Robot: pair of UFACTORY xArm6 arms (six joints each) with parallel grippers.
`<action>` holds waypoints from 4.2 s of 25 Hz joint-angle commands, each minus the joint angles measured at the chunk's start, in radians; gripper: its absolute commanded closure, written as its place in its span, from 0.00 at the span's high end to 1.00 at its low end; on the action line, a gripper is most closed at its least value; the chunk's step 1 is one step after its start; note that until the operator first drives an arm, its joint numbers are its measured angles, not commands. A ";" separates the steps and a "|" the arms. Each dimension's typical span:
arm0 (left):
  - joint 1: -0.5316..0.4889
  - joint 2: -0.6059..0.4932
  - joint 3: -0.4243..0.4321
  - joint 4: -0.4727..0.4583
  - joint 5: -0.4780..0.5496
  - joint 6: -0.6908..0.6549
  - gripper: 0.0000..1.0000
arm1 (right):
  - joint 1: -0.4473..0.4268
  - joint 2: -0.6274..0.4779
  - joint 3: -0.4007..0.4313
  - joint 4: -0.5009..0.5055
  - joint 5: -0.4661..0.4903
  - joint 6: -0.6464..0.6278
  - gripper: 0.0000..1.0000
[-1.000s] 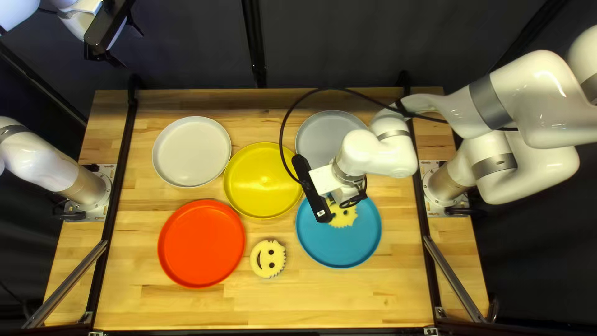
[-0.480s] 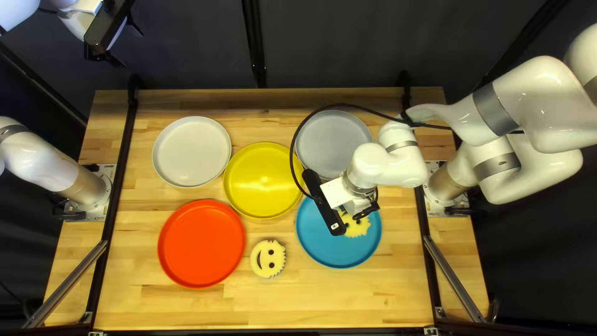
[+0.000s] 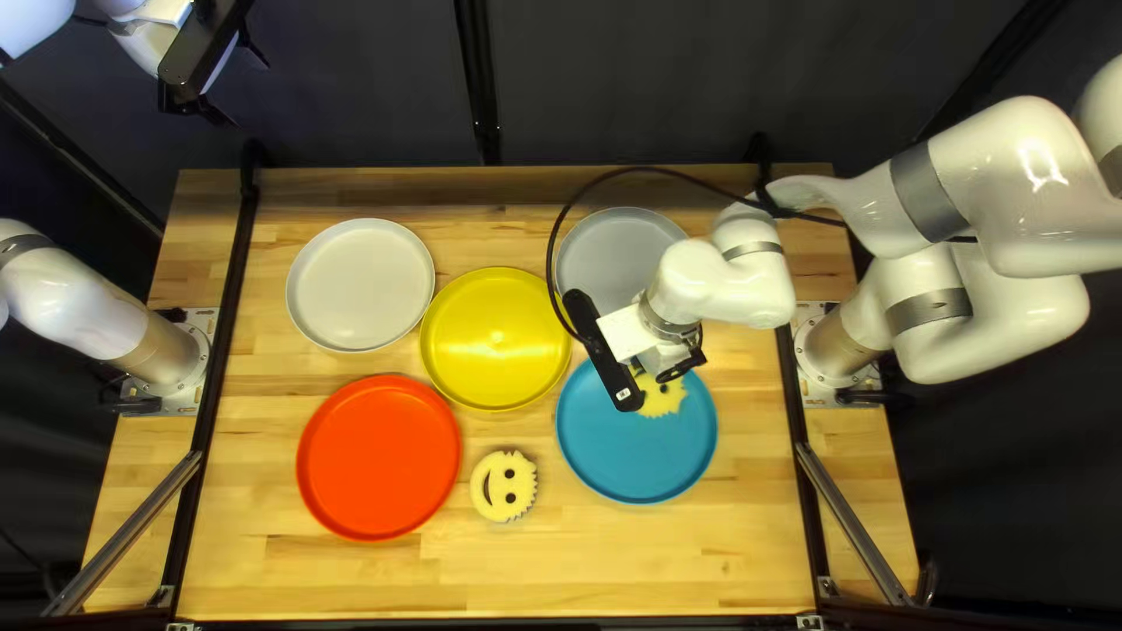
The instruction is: Pick up sponge and scrub the plate
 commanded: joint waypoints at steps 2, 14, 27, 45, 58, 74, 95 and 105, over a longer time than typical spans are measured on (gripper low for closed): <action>0.000 0.000 0.000 0.000 0.000 0.000 1.00 | 0.048 -0.018 0.026 -0.017 0.000 0.044 0.00; 0.000 0.000 0.000 0.000 0.000 0.000 1.00 | 0.182 -0.029 0.047 -0.021 0.025 0.155 0.00; 0.000 0.000 0.000 0.000 0.000 0.000 1.00 | 0.157 -0.022 0.008 -0.060 0.052 0.168 0.00; 0.000 0.000 0.000 0.000 0.000 0.000 1.00 | 0.118 0.025 0.012 -0.097 -0.041 0.158 0.00; 0.000 0.000 0.000 0.000 0.000 0.000 1.00 | 0.240 0.042 0.012 -0.096 -0.033 0.266 0.00; 0.000 0.000 0.000 0.000 0.000 0.000 1.00 | 0.055 0.132 -0.095 -0.071 -0.057 0.096 0.00; 0.000 0.000 0.000 0.000 0.000 0.000 1.00 | 0.230 0.158 -0.089 -0.097 -0.074 0.291 0.00; 0.000 0.000 0.000 0.000 0.000 0.000 1.00 | 0.060 0.186 -0.172 -0.065 -0.029 0.149 0.00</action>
